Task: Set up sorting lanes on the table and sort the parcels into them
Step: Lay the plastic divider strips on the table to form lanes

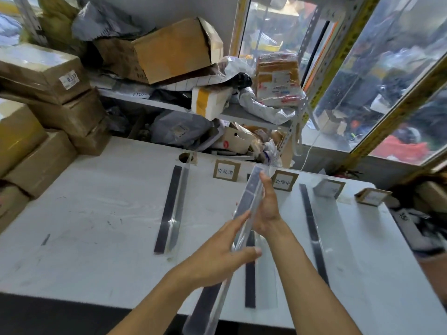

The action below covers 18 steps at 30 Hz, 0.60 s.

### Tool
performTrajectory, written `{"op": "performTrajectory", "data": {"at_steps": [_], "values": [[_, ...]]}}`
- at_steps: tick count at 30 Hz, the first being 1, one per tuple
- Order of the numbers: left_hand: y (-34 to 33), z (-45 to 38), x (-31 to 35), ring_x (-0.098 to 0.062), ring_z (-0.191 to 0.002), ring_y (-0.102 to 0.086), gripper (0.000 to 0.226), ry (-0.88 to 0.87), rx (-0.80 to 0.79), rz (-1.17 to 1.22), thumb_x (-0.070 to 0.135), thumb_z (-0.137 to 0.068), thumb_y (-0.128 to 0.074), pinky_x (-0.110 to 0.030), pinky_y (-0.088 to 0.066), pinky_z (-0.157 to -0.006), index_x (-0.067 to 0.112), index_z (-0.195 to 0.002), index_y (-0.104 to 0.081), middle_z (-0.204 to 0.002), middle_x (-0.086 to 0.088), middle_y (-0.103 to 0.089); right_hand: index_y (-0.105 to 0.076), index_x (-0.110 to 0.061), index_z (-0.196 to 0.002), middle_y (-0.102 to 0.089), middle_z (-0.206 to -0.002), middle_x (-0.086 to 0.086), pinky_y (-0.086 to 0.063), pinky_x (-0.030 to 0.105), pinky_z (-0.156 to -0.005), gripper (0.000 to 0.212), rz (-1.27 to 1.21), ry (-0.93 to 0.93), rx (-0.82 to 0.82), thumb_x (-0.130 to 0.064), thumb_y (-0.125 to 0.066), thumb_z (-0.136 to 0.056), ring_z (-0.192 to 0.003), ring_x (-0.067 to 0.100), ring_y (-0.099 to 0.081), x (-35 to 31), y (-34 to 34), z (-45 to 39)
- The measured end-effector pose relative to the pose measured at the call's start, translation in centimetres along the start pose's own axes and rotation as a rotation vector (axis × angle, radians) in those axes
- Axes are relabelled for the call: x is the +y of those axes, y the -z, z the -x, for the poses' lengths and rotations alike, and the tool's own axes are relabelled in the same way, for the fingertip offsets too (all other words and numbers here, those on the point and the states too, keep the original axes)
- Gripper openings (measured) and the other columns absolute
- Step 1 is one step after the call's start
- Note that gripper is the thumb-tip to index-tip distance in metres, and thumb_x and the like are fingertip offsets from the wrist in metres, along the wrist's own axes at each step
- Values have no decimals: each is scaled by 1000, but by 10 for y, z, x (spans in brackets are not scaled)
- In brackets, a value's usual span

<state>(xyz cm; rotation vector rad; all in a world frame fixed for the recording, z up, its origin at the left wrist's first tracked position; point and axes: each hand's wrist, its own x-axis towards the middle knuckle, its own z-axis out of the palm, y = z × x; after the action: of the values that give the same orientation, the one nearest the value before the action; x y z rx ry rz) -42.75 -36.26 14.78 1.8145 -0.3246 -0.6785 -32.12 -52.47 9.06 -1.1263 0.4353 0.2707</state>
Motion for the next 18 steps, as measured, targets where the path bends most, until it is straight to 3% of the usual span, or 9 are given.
{"op": "performTrajectory", "data": {"at_steps": [3, 6, 8, 12, 14, 16, 18], "values": [[-18, -19, 11, -5, -146, -25, 76, -50, -60, 124, 48, -95, -58, -34, -27, -116, 56, -153, -9, -163, 20, -16, -50, -14, -135, -60, -98, 4, -52, 37, -74, 73, 12, 53, 4, -71, -47, -89, -89, 20, -58, -9, 17, 10], [-46, -27, 19, -4, -146, -26, 69, -57, -75, 118, 34, -103, -51, -28, -28, -112, 56, -153, -9, -162, 22, -17, -32, -20, -157, -49, -144, 15, -45, 51, -106, 77, 5, 75, 103, -69, -31, -98, -130, 33, -49, -20, 39, 19], [-72, -31, 25, -10, -150, -23, 68, -61, -100, 92, 33, -103, -49, -29, -26, -115, 57, -153, -8, -163, 23, -14, -30, -26, -159, -37, -159, 15, -35, 58, -116, 91, 22, 104, 182, -80, -38, -86, -144, 37, -38, -30, 61, 25], [-128, -45, 41, -14, -152, -22, 69, -55, -106, 119, 38, -102, -53, -37, -26, -118, 59, -152, -10, -164, 22, -13, -36, -30, -156, -42, -157, 14, -36, 62, -114, 123, -4, 115, 238, -98, -54, -56, -142, 37, -41, -44, 114, 43], [-164, -55, 53, -15, -150, -27, 65, -58, -95, 105, 49, -99, -54, -41, -29, -118, 62, -149, -14, -163, 22, -17, -40, -33, -154, -48, -151, 8, -43, 58, -105, 135, -29, 147, 224, -104, -57, -41, -138, 36, -44, -51, 148, 53], [-200, -67, 64, -9, -142, -38, 57, -76, -74, 93, 59, -95, -53, -35, -37, -113, 65, -143, -22, -161, 22, -26, -43, -38, -153, -50, -151, 1, -44, 50, -95, 129, -26, 199, 222, -103, -58, -42, -138, 38, -44, -57, 185, 62], [-243, -81, 79, -4, -131, -47, 51, -90, -47, 82, 60, -94, -53, -28, -42, -105, 59, -140, -31, -156, 18, -38, -44, -35, -153, -49, -154, 8, -44, 52, -104, 126, -16, 220, 210, -101, -58, -47, -141, 38, -44, -67, 227, 75]]}}
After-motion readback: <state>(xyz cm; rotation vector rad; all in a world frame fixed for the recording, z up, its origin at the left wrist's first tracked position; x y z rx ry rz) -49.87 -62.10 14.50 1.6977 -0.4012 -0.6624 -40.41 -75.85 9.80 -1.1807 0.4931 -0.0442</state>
